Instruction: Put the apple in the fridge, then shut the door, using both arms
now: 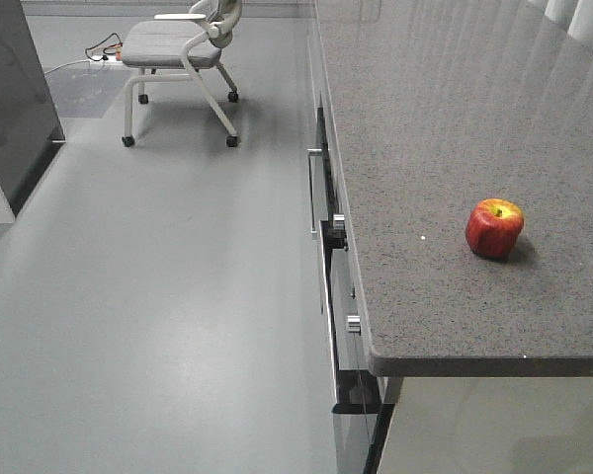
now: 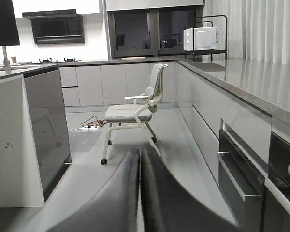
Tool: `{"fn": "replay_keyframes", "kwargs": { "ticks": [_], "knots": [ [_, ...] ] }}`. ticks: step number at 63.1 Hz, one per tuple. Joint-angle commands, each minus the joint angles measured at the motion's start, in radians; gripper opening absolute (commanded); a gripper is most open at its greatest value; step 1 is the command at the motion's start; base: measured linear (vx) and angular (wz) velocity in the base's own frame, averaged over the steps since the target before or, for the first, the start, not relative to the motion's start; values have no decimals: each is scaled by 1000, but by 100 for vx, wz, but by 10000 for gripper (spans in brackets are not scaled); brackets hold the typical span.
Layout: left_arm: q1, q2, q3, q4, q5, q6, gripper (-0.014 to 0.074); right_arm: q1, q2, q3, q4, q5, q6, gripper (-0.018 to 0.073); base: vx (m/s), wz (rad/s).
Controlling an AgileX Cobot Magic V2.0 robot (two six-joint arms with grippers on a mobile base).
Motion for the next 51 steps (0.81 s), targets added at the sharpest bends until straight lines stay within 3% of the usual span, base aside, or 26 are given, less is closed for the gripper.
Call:
{"fn": "replay_keyframes", "kwargs": {
  "ticks": [1,13,20,31,51],
  "knots": [
    [-3,-15,22,0,-77,-10,-6,-1,66,-46,-6,-54,-8,309,0,0],
    [-3,-15,22,0,-77,-10,-6,-2,180,-55,-7,-112,5,609,0,0],
    [-3,-15,22,0,-77,-10,-6,-2,246,-56,-13,-167,16,699,0,0],
    [-3,-15,22,0,-77,-10,-6,-2,353,-104,-74,-181,70,701,0,0],
    [-3,-15,22,0,-77,-10,-6,-3,553,-285,-129,-181,70,682,0,0]
  ]
}}
